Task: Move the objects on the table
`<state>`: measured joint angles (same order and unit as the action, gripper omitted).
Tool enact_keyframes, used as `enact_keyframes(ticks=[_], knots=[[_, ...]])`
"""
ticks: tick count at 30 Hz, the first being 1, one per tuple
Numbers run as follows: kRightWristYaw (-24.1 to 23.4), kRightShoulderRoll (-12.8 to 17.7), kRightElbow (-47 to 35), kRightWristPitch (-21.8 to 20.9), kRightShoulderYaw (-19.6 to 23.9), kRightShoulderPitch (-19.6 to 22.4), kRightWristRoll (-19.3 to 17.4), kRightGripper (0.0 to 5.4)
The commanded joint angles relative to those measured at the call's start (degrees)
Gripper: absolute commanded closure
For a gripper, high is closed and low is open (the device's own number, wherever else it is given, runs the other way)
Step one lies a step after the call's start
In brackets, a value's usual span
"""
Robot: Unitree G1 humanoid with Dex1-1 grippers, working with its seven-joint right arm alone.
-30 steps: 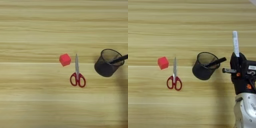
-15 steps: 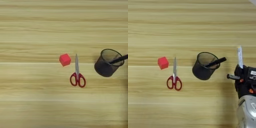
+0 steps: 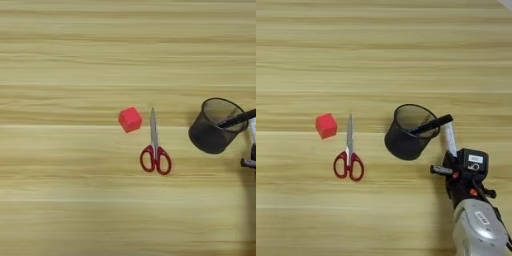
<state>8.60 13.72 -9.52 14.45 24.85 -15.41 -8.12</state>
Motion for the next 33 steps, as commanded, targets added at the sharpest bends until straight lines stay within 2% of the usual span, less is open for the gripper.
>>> enact_keyframes(ticks=[1,14,20,22,33], knots=[[-0.20,2.60,-1.04,-0.95,-0.20,1.18,1.34,4.63],[0.62,2.75,-0.83,1.78,-2.34,0.53,3.15,4.63],[0.50,3.04,-1.11,2.39,-2.48,0.50,2.90,4.63],[0.41,3.13,-0.91,2.30,-2.41,0.68,2.91,4.26],[-0.75,2.96,-1.12,0.85,-1.56,1.31,3.29,3.18]])
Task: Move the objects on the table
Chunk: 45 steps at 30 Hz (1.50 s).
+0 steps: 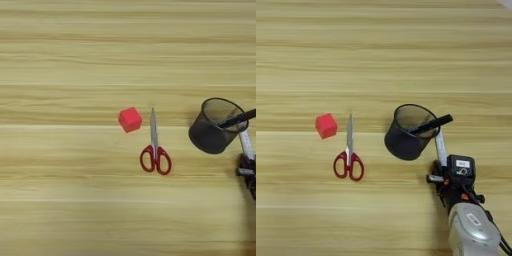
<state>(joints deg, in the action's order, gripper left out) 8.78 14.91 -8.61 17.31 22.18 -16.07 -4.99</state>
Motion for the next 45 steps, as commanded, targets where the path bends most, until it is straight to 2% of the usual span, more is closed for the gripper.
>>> enact_keyframes(ticks=[1,28,29,32,45], knots=[[-1.03,1.74,-2.12,-2.08,1.18,2.01,0.16,3.08],[-1.93,1.64,-2.05,-3.96,2.16,2.57,0.07,0.44],[-2.01,1.65,-1.81,-4.17,2.23,2.69,0.10,0.22],[-2.35,1.69,-1.31,-4.84,2.22,2.95,0.43,0.04],[-3.55,2.90,1.82,-7.04,3.20,4.30,1.24,0.04]])
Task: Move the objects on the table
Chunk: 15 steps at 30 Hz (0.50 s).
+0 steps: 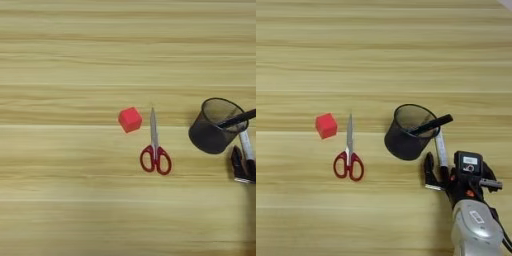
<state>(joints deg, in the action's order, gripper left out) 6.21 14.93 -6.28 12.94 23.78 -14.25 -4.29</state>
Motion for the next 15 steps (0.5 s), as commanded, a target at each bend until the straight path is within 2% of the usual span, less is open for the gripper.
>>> enact_keyframes(ticks=[1,9,15], knots=[[-0.97,3.06,0.04,-2.88,1.83,2.74,0.53,0.04],[-1.31,5.03,5.80,-6.45,3.71,5.38,0.59,0.04],[-0.11,4.52,6.08,-8.22,3.87,6.51,-1.29,0.04]])
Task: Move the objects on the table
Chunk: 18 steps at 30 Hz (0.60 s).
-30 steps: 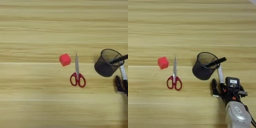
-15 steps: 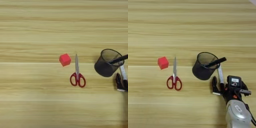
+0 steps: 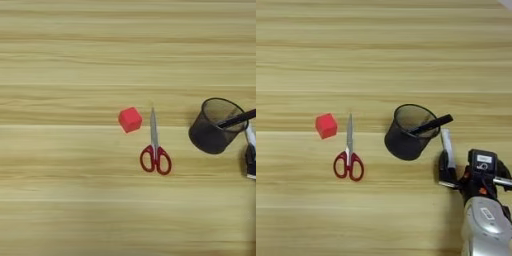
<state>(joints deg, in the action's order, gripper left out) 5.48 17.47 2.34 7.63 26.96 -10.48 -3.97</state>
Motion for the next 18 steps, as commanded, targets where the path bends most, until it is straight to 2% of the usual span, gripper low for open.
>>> enact_keyframes(ticks=[1,18], knots=[[0.72,1.92,-2.77,-3.03,0.52,2.72,-1.69,0.04],[2.25,1.50,-0.81,-4.81,0.15,3.65,-3.32,0.04]])
